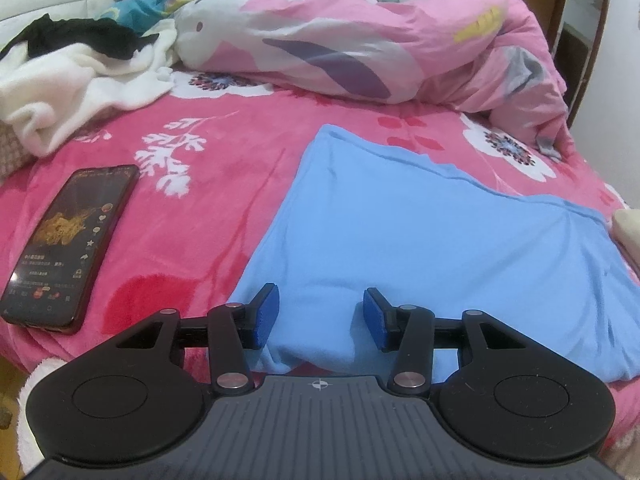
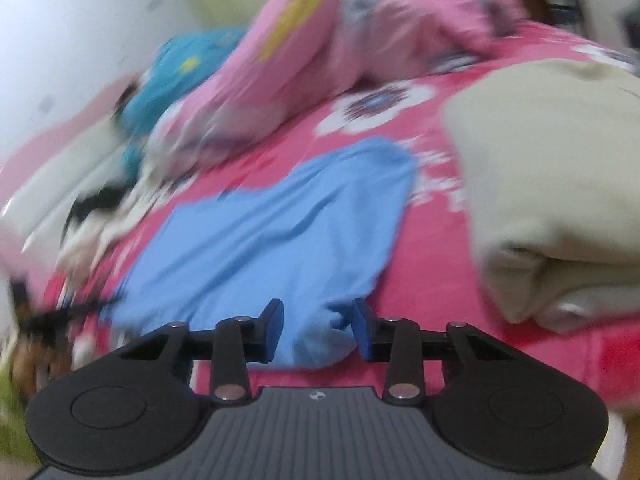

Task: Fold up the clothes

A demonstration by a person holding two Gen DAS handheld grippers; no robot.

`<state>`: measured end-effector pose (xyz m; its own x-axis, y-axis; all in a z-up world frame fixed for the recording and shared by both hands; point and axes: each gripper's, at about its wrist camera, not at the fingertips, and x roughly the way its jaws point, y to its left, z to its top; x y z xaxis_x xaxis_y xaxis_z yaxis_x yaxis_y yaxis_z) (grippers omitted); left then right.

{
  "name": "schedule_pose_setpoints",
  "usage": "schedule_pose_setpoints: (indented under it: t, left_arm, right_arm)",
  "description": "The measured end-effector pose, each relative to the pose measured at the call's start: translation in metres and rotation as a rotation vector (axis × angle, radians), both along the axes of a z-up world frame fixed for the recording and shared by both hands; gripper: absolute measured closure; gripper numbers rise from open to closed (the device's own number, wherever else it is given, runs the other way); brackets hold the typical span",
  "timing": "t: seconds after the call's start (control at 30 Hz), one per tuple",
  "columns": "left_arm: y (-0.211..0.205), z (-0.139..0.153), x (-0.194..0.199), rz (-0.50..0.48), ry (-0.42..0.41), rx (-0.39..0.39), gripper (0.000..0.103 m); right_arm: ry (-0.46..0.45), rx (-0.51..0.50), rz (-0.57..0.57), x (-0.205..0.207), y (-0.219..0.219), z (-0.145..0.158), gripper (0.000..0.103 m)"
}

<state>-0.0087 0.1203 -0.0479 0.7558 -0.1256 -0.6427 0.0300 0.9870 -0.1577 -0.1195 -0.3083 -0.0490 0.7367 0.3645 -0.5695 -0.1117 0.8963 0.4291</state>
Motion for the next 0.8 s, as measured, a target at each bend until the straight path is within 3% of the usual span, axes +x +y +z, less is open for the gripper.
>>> schedule_pose_setpoints:
  t: [0.13, 0.33, 0.4, 0.43, 0.53, 0.7, 0.8]
  left_arm:
    - [-0.006, 0.0, 0.001, 0.008, 0.004, 0.038, 0.056]
    - [-0.016, -0.001, 0.003, 0.023, 0.005, 0.093, 0.053]
    - [-0.017, -0.001, 0.004, 0.026, 0.006, 0.097, 0.053]
    - [-0.016, -0.001, 0.004, 0.028, 0.008, 0.093, 0.053]
    - [-0.014, 0.0, 0.007, 0.034, 0.019, 0.078, 0.052]
    - [-0.013, 0.001, 0.01, 0.035, 0.028, 0.077, 0.052]
    - [-0.015, 0.001, 0.01, 0.027, 0.03, 0.092, 0.052]
  right_arm:
    - [-0.005, -0.072, 0.143, -0.007, 0.008, -0.001, 0.07]
    - [-0.047, -0.062, 0.21, 0.001, -0.001, -0.01, 0.071]
    - [-0.051, -0.041, 0.241, 0.005, -0.003, -0.015, 0.086]
    - [-0.049, -0.017, 0.261, 0.007, -0.007, -0.018, 0.099]
    - [-0.104, 0.128, 0.354, -0.005, -0.026, -0.02, 0.1]
    - [-0.095, 0.155, 0.237, -0.021, -0.058, -0.03, 0.1]
    - [-0.075, 0.149, 0.224, -0.022, -0.058, -0.037, 0.1]
